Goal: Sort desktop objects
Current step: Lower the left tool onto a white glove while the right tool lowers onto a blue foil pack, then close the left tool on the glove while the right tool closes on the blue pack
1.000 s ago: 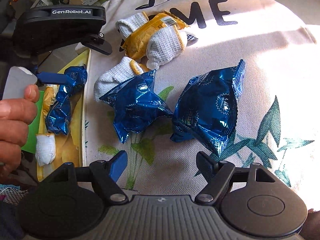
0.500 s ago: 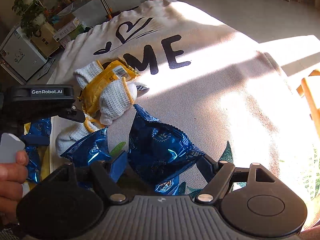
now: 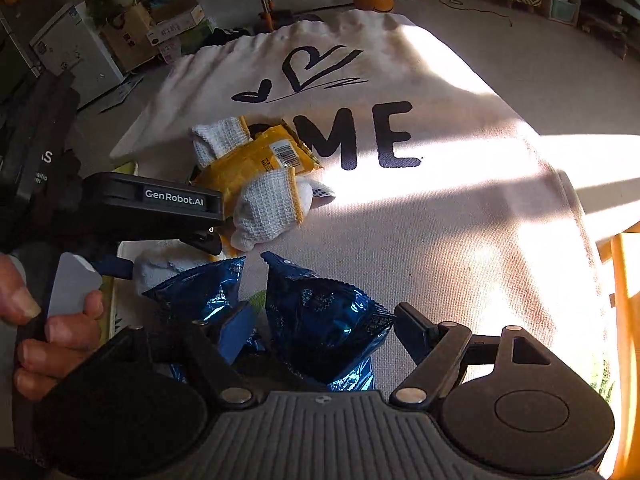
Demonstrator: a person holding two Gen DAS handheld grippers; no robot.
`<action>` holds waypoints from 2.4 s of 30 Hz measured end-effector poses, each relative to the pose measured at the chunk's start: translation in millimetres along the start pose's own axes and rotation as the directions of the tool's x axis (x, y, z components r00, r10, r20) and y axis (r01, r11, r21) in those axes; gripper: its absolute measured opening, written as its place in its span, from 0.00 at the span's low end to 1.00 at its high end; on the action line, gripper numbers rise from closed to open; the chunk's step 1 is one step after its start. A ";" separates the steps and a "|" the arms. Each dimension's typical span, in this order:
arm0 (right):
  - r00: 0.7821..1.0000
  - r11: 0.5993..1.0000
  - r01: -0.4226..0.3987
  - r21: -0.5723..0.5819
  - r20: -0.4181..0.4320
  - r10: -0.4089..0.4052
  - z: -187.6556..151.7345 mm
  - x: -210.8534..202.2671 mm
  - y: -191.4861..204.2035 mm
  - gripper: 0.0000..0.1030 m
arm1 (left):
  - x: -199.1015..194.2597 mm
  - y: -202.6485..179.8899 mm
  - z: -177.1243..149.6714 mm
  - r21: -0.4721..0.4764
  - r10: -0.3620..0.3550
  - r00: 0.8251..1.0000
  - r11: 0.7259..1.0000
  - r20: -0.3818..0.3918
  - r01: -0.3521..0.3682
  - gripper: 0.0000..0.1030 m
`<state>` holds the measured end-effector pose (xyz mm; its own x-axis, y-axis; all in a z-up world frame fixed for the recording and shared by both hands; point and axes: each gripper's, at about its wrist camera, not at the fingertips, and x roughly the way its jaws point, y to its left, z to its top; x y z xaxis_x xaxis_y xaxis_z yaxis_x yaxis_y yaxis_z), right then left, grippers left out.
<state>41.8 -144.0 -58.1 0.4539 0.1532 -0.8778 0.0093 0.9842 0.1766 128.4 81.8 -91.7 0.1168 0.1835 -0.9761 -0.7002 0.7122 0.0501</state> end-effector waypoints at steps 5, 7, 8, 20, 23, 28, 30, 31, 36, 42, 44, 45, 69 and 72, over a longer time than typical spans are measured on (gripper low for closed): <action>0.990 0.998 -0.037 -0.055 -0.136 0.029 8.1 19.5 1.2 0.76 | 6.2 1.7 1.0 -0.028 -0.010 1.000 1.000 -0.025 0.009 0.99; 0.983 0.996 -0.051 -0.074 -0.181 0.036 7.5 27.6 3.4 0.76 | 8.5 0.9 1.8 -0.028 -0.005 1.000 1.000 -0.027 0.004 0.99; 0.979 0.996 -0.053 -0.071 -0.200 0.038 7.0 33.1 3.0 0.76 | 10.1 0.5 2.2 -0.028 0.000 1.000 1.000 -0.030 0.000 0.99; 0.971 0.999 -0.019 0.027 -0.238 0.025 0.5 56.9 -4.4 0.81 | 33.3 -10.8 3.5 0.005 0.069 0.995 0.998 -0.067 -0.069 1.00; 0.975 1.000 0.007 -0.003 -0.222 -0.008 -1.3 57.2 1.3 0.81 | 34.4 -9.6 3.4 -0.002 0.068 0.995 0.998 -0.070 -0.068 1.00; 0.976 1.000 0.026 -0.013 -0.216 -0.028 -2.5 57.3 5.4 0.81 | 35.5 -9.0 4.5 -0.009 0.069 0.995 0.998 -0.073 -0.069 1.00; 0.976 1.000 0.030 -0.006 -0.216 -0.030 -1.7 57.1 4.8 0.82 | 36.1 -8.8 5.3 -0.013 0.069 0.995 0.997 -0.074 -0.070 1.00; 0.976 1.000 0.031 0.000 -0.215 -0.030 -1.2 56.7 3.6 0.82 | 36.4 -8.7 5.5 -0.015 0.069 0.995 0.997 -0.074 -0.071 1.00; 0.977 0.999 0.044 0.003 -0.208 -0.043 0.0 57.4 4.5 0.82 | 37.7 -7.5 7.4 -0.013 0.069 0.995 0.997 -0.069 -0.070 1.00; 0.977 0.997 0.074 -0.025 -0.198 -0.078 -0.7 58.6 8.1 0.85 | 35.5 -10.1 1.0 -0.016 0.070 0.996 0.997 -0.063 -0.072 1.00; 0.978 0.996 0.078 -0.037 -0.193 -0.084 -2.0 58.7 9.9 0.85 | 36.0 -10.8 1.8 -0.014 0.071 0.995 0.997 -0.063 -0.072 1.00; 0.978 0.996 0.078 -0.035 -0.192 -0.083 -2.2 58.2 9.9 0.85 | 36.0 -11.1 1.7 -0.013 0.073 0.995 0.997 -0.062 -0.074 1.00; 0.999 0.981 -0.021 0.193 -0.030 0.027 29.5 7.4 -17.9 0.71 | -35.7 -21.7 9.0 0.046 -0.059 0.992 0.997 0.108 0.054 0.73; 0.999 0.981 -0.017 0.195 -0.025 0.022 28.4 5.8 -16.8 0.71 | -35.3 -13.6 5.2 0.051 -0.070 0.992 0.997 0.106 0.065 0.73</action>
<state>69.6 -162.1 -53.5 0.4319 0.1768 -0.8844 0.1754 0.9454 0.2747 137.5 69.1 -56.8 0.2391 0.2041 -0.9493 -0.6546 0.7559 -0.0024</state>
